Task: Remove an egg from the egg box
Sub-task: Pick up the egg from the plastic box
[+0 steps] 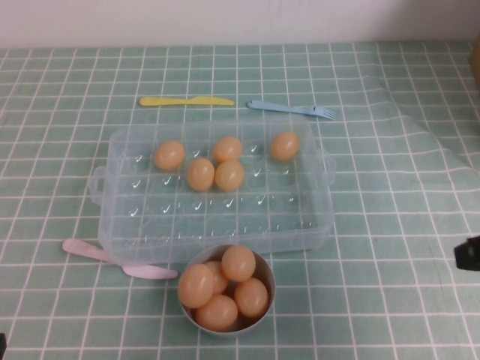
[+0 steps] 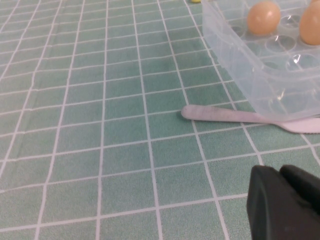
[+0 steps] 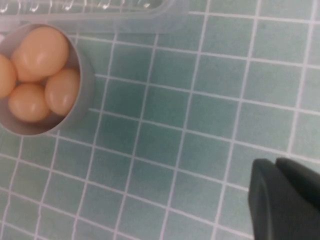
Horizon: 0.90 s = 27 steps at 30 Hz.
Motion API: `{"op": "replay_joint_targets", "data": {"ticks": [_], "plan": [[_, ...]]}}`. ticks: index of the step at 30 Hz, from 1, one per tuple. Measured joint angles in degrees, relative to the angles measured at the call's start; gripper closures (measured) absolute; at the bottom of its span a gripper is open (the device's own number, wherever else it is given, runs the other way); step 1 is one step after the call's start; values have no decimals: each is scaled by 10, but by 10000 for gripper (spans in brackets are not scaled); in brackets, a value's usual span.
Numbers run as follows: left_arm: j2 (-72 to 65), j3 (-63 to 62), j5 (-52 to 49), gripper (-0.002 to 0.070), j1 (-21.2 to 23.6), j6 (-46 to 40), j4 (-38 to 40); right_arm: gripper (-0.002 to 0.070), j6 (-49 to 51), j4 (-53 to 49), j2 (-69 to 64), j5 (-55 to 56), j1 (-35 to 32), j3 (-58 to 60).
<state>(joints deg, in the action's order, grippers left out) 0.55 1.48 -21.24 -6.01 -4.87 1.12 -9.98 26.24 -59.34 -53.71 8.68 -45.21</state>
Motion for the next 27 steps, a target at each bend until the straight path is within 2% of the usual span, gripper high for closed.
{"op": "replay_joint_targets", "data": {"ticks": [9, 13, 16, 18, 23, 27], "plan": [[0, 0, 0, 673, 0, 0, 0, 695, 0, -27, -199, -1, 171, -169], [0, 0, 0, 673, 0, 0, 0, 693, 0, -34, -295, -6, 234, -258], [0, 0, 0, 673, 0, 0, 0, 668, 9, -34, -360, -17, 254, -338], [0, 0, 0, 673, 0, 0, 0, 621, 29, -34, -399, -24, 258, -386], [0, 0, 0, 674, 0, 0, 0, 435, 55, -36, -490, -46, 258, -493], [0, 0, 0, 674, 0, 0, 0, 315, 88, -34, -544, -74, 258, -558]]}}
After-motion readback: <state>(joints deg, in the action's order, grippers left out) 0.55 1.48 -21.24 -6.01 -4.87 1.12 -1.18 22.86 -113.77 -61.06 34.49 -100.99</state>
